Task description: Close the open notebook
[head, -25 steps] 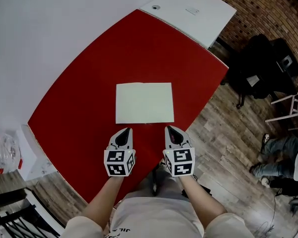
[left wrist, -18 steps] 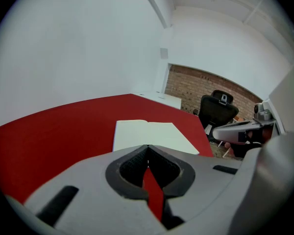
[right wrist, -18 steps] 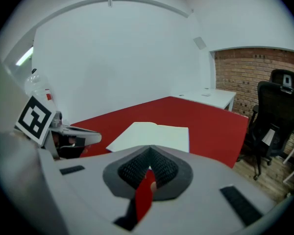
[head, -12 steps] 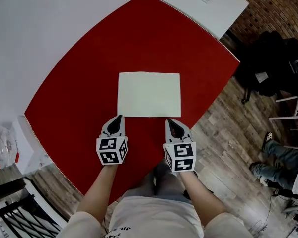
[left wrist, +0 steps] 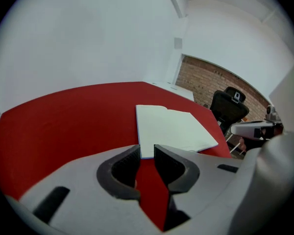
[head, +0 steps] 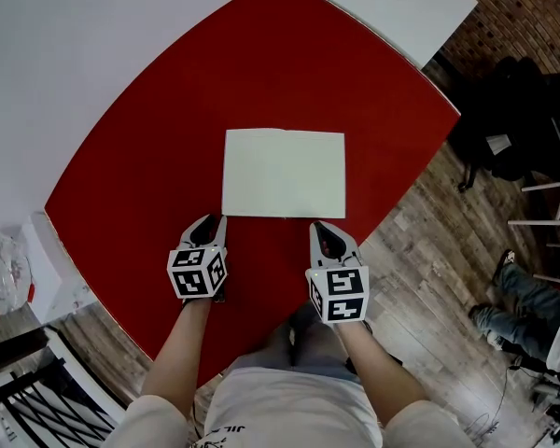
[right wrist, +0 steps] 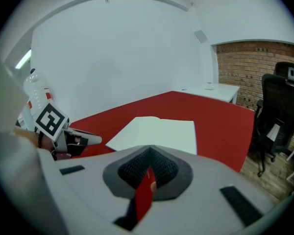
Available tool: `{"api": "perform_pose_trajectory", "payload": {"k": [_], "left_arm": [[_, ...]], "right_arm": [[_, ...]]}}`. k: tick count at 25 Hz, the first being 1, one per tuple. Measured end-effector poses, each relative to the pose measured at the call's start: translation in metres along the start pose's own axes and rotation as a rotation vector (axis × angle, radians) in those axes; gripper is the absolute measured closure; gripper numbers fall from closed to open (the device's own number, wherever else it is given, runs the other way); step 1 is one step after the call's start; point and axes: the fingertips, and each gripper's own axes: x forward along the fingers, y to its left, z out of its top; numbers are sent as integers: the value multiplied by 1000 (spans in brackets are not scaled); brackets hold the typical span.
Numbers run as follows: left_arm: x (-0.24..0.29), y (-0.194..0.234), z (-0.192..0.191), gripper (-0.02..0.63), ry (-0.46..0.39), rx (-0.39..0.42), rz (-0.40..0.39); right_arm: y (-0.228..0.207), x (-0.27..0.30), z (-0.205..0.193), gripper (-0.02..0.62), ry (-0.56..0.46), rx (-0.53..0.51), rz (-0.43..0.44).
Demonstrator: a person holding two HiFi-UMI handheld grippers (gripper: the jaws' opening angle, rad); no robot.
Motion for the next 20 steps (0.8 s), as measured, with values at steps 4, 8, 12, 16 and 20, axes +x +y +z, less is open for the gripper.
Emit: {"api": "perform_pose_trajectory", "payload": {"k": [4, 8, 12, 16, 20], "left_arm": [[10, -2, -13, 483, 43, -31, -63], [21, -8, -17, 466, 67, -62, -134], [26, -6, -19, 462, 80, -93, -133], [31, -4, -21, 462, 79, -125, -136], [33, -4, -21, 462, 78, -121, -136]], "right_arm": [[3, 4, -2, 597, 6, -2, 11], [3, 7, -4, 597, 13, 4, 14], [3, 10, -6, 597, 18, 7, 19], [3, 11, -7, 597, 23, 7, 23], [3, 12, -9, 597, 28, 6, 21]]}}
